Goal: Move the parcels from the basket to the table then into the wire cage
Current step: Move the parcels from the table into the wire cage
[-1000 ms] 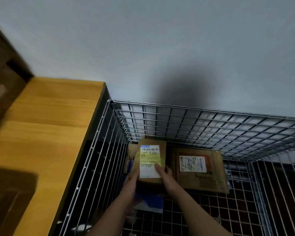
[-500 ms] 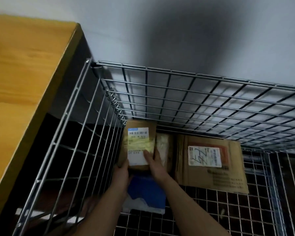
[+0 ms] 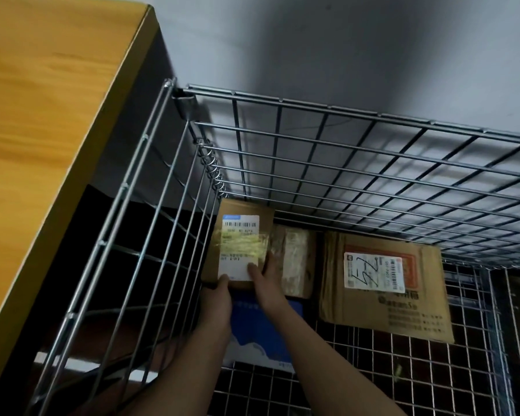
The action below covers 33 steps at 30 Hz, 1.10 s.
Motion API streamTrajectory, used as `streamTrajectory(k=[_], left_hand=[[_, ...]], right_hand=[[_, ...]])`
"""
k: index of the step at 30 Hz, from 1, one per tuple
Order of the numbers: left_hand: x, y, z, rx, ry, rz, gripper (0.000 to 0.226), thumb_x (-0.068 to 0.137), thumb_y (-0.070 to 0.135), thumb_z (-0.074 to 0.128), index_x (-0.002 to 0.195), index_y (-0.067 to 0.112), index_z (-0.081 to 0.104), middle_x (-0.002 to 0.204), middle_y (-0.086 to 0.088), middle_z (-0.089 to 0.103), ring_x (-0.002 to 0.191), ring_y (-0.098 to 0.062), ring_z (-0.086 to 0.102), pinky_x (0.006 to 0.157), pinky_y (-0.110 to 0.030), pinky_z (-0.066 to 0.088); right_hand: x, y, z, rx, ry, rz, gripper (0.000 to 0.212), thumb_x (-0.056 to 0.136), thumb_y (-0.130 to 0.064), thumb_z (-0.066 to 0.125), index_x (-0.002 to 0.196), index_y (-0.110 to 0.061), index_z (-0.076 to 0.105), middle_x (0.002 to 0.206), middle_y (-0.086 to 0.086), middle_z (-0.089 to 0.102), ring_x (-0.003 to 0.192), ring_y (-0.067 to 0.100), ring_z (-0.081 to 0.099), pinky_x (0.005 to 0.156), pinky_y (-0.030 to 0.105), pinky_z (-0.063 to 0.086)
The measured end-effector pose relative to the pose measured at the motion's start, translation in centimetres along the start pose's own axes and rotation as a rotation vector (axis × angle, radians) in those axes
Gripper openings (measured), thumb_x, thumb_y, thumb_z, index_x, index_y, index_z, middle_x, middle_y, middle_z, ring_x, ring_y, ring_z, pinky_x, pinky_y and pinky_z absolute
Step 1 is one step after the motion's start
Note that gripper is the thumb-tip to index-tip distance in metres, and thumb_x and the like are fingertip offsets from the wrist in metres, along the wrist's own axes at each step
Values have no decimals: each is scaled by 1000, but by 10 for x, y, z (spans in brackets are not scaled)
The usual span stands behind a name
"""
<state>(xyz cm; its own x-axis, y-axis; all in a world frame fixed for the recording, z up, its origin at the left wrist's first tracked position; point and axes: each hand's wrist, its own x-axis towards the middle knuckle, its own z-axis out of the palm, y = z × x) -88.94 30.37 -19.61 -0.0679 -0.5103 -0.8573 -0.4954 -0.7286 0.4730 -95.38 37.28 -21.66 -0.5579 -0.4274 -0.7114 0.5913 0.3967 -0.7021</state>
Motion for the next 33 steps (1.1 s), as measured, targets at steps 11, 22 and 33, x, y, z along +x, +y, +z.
streamTrajectory(k=[11, 22, 33], left_hand=[[-11, -2, -1, 107, 5, -97, 57, 91, 45, 54, 131, 6, 47, 123, -18, 56, 107, -34, 57, 94, -47, 49], [-237, 105, -43, 29, -178, 54, 23, 99, 15, 39, 83, 10, 54, 67, -5, 54, 57, -16, 50, 51, -25, 35], [-400, 218, -156, 25, -180, 544, 26, 95, 6, 42, 71, 11, 50, 58, -4, 50, 41, -10, 45, 35, -13, 30]], right_hand=[[-26, -24, -21, -281, 38, 93, 76, 94, -55, 47, 153, -15, 18, 149, 9, 38, 130, 27, 43, 107, 37, 39], [-202, -152, -72, -457, 147, 7, 18, 98, -27, 49, 99, -13, 59, 104, 11, 67, 93, 27, 63, 79, 34, 50], [-333, -327, 21, -426, 104, -365, 22, 91, -14, 52, 69, -16, 53, 68, 6, 62, 61, 22, 56, 65, 40, 48]])
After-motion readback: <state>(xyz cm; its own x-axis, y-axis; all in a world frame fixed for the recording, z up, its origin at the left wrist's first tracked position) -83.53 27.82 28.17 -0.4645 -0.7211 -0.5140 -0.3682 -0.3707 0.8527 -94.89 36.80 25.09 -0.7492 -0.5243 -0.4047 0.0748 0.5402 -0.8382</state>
